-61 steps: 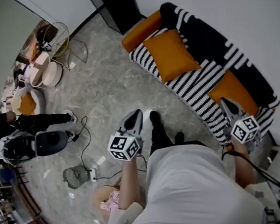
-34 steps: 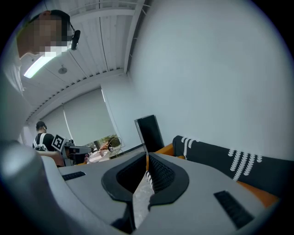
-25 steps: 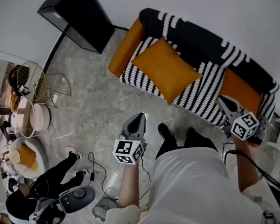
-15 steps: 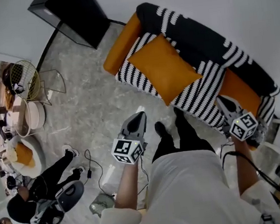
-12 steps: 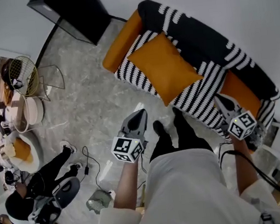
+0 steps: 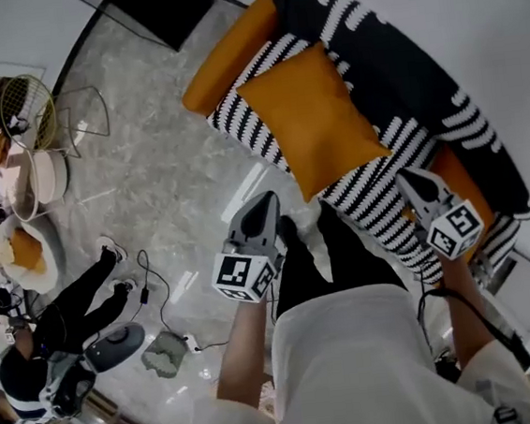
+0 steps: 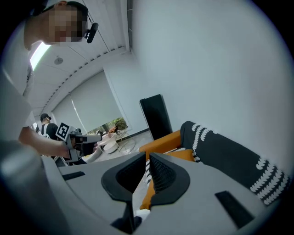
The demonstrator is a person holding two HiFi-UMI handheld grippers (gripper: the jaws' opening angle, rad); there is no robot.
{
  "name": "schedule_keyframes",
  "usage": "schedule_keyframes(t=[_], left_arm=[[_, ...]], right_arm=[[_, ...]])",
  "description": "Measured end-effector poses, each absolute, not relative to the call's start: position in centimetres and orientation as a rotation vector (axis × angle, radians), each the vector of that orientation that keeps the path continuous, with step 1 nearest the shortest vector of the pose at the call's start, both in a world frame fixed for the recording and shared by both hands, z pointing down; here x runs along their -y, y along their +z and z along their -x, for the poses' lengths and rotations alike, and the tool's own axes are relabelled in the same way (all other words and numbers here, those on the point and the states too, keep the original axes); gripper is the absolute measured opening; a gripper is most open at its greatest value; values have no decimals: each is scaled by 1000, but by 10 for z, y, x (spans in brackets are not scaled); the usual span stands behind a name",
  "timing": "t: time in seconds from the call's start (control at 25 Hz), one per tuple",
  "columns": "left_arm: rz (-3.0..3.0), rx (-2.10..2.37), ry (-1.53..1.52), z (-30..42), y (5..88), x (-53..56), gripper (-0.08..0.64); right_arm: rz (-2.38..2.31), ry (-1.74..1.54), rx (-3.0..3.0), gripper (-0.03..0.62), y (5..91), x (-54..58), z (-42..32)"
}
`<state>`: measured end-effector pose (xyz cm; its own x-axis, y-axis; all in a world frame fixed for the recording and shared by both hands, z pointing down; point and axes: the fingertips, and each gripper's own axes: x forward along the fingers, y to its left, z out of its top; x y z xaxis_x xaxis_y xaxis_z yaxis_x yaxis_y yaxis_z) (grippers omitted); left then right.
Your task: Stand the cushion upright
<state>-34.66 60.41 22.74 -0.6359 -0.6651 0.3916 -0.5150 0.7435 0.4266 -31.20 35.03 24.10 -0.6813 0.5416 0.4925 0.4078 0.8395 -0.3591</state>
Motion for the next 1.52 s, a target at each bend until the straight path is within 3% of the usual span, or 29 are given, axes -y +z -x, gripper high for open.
schedule_keyframes(t=[0.24, 0.4, 0.56, 1.24, 1.52], left_arm=[[-734, 2370, -418, 377, 268, -604, 3], [-686, 2332, -454, 385, 310, -600, 43], [-674, 2299, -447, 400, 356, -588, 66], [-596, 2029, -452, 441, 540, -556, 151], [-538, 1901, -399, 449, 610, -551, 271]], right_arm=[[775, 298, 2330, 41, 275, -345, 356], [796, 329, 2276, 45, 314, -338, 373], [815, 341, 2217, 144, 361, -334, 391], [898, 231, 2048, 177, 508, -346, 448], [845, 252, 1898, 275, 593, -345, 473]])
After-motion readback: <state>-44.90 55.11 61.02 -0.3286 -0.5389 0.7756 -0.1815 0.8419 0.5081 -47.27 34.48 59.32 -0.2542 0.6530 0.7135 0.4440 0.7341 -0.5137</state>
